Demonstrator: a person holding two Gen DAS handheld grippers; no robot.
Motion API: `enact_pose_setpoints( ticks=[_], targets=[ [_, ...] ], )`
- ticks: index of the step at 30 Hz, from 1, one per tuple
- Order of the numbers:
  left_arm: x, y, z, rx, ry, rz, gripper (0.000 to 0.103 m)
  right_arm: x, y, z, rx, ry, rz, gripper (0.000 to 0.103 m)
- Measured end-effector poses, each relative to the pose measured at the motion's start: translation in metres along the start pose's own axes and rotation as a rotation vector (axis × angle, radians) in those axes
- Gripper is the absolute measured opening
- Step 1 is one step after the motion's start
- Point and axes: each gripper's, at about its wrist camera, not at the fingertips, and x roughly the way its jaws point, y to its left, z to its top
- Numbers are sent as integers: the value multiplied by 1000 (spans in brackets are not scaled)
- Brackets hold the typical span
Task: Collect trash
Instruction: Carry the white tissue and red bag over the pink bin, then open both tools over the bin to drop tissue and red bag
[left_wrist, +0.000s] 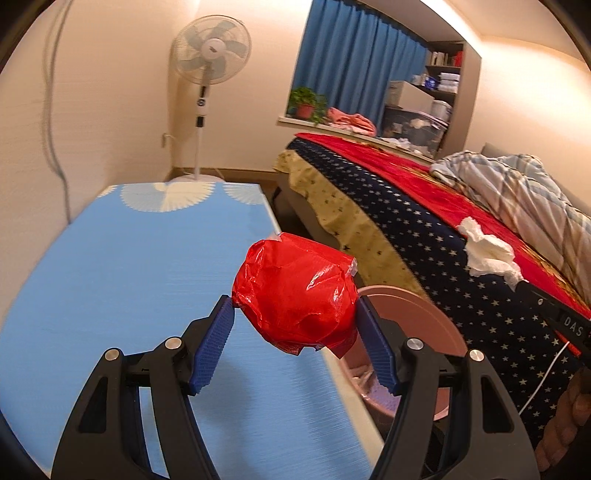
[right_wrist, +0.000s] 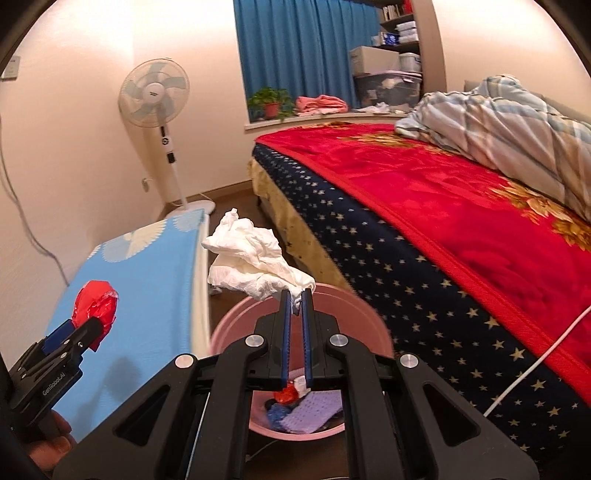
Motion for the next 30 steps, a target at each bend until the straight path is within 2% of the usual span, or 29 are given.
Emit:
enact_pose_setpoints(
  ticks=[17,29,30],
  targets=[
    [45,-67,-13,83,52,-138,66,25,-31,0,12,35,-81,6],
    [63,-82,-17,81,76,-183,67,31,-35,-2,20,45,-102,6],
    [65,-83,-18,85,80,-190,68,31,-35,-3,19,46,-103,9]
  ],
)
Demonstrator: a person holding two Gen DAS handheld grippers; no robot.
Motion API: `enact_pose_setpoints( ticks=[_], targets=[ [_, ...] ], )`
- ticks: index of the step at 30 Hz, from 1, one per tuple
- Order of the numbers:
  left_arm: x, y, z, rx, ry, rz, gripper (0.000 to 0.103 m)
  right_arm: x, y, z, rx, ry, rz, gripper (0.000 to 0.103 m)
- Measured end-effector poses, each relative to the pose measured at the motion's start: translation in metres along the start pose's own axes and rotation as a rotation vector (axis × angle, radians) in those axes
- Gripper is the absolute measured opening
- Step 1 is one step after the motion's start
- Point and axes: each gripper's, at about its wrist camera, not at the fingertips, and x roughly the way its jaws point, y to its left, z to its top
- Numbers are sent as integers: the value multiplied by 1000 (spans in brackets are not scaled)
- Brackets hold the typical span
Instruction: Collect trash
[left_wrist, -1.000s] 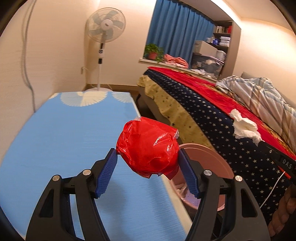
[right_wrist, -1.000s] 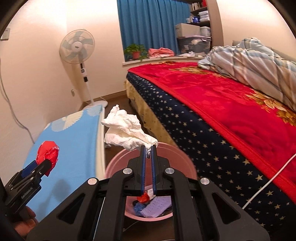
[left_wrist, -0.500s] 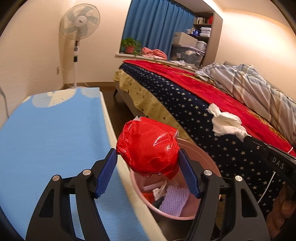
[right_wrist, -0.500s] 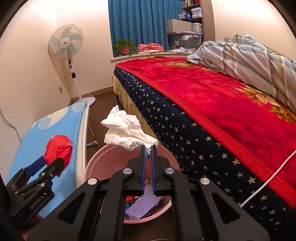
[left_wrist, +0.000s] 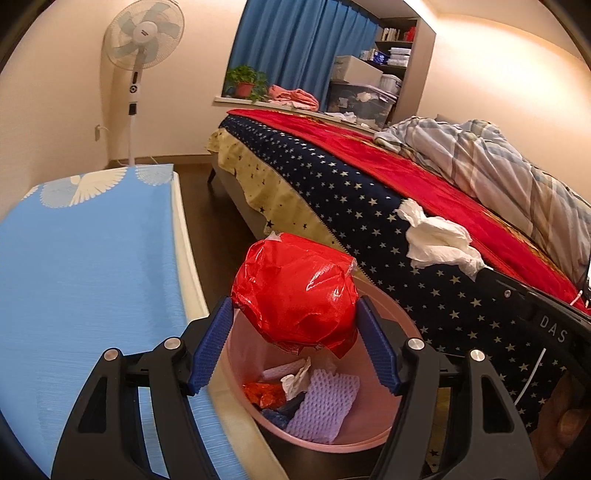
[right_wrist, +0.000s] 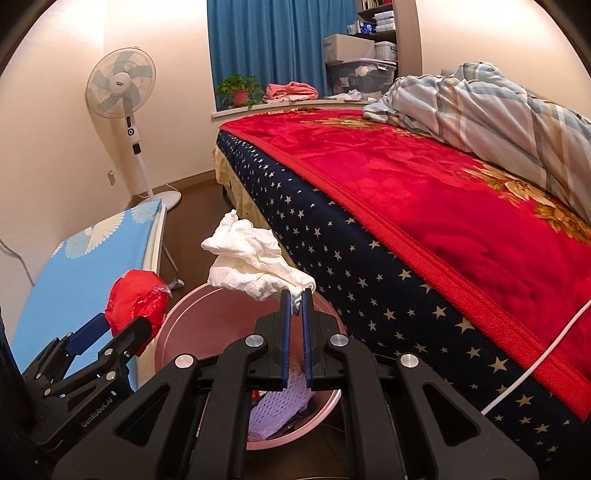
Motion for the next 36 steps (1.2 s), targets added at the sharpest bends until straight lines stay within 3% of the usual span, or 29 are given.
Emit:
enact_pose_setpoints(
  ticks=[2,4,5,6,10,15,20,23,36],
  targets=[
    [3,1,-1,3,11,-9,72,3,-1,0,-1,13,-4,12],
    [3,4,-2,-7,17,-10,78,3,-3,1,10,12,-7,26],
    [2,6,-2,-12,14,0,78,1,-5,2,19,6,-13,46],
    [-1,9,-1,-17,10,4,78,0,-6,3,26,0,-20,58],
    [-20,18,7,-20,-16,26,78,-15,-10,11,50,-19,-28,64],
    [-61,22,21,-29,-94,66,87,-46,1,20,-18,-84,-29,89],
    [-99,15,29,-9,-157,107,93,-80,11,22,-106,-122,-16,98],
    [-124,15,26,-15,-182,142,95,-98,14,18,-110,-119,8,98],
    [-222,40,-33,-83,-158,370,95,-137,58,-41,-175,-82,135,98]
  ],
)
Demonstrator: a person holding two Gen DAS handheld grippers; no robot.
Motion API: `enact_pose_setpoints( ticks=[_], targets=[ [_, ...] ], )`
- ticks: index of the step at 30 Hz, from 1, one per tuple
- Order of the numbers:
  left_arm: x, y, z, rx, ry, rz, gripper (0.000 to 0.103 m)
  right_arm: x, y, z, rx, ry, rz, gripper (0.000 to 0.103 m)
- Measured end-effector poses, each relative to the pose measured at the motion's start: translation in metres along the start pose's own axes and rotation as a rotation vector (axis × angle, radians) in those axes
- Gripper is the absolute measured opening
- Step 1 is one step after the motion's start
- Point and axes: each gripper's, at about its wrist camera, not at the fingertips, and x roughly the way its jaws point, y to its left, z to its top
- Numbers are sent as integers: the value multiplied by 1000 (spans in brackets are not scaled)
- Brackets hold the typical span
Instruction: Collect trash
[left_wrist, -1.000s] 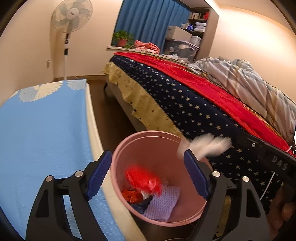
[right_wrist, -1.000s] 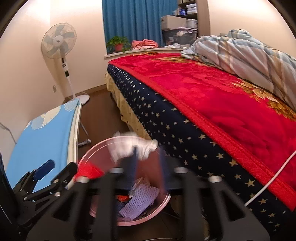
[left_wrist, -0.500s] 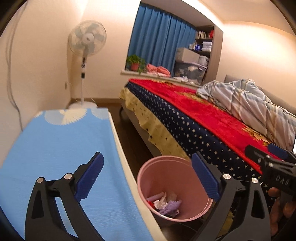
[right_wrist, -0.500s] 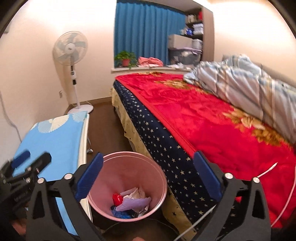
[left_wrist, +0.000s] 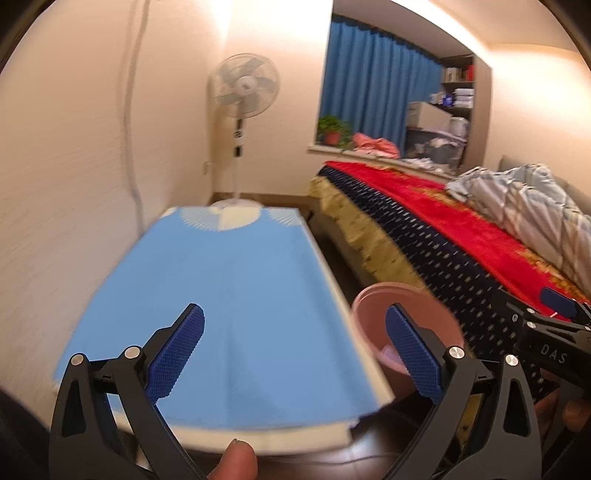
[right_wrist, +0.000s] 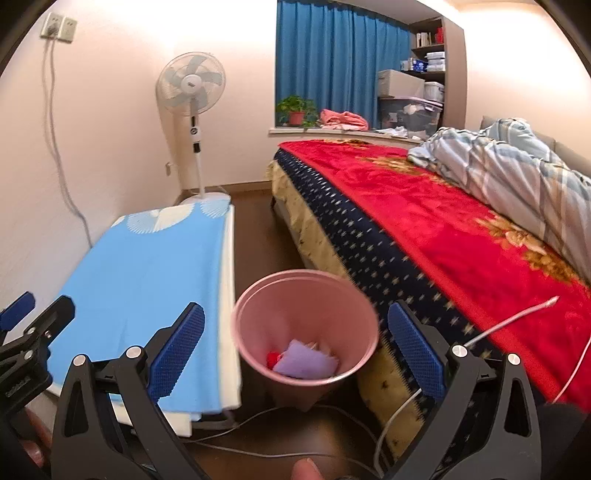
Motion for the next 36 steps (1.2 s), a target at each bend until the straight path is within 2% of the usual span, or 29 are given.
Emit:
enact_pose_setpoints(
  ticks=[4,8,12,21,36],
  targets=[
    [-6,18,-22,-30,34,56,95,3,17,-19,-29,6,1,98],
    [8,34,-37,-78,67,119,95,9,26,-28,-42,18,2,98],
    [21,36,-48,-84,96,146,95,15,36,-34,-69,28,14,98],
    [21,37,-48,-70,79,140,95,23,48,-40,-77,39,31,98],
    [21,36,-50,-66,77,135,95,24,49,-42,-85,31,16,98]
  ],
)
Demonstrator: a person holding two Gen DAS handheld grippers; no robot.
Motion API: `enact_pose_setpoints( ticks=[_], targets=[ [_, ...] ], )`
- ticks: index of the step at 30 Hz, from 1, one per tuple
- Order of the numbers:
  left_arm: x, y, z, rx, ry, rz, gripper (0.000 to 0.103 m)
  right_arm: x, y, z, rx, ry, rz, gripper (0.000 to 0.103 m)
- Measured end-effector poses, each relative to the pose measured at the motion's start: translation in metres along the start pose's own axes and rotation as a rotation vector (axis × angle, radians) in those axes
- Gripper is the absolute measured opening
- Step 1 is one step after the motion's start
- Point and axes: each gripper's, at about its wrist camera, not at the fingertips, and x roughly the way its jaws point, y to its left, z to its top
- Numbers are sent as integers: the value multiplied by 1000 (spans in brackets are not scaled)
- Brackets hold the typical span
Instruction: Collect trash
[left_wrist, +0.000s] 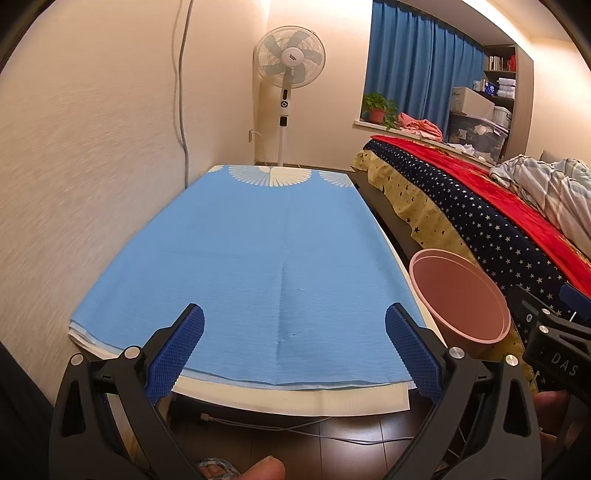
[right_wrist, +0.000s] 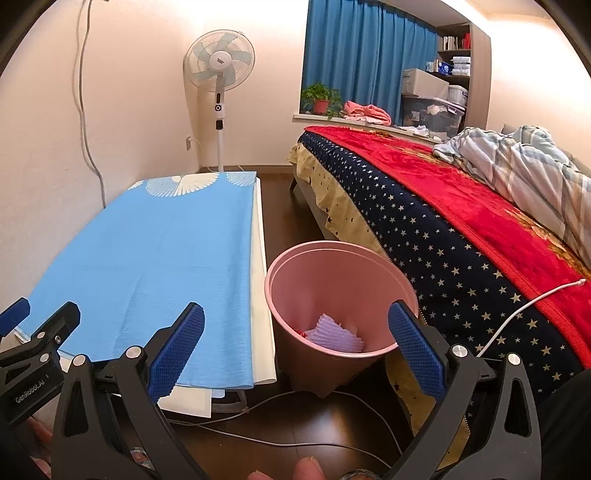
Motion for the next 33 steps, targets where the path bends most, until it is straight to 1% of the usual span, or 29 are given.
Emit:
enact_pose_setpoints(
  ticks=[33],
  targets=[
    [-3,2,-2,-3,-5,-24,95,0,1,1,-3,-3,-5,98]
  ],
)
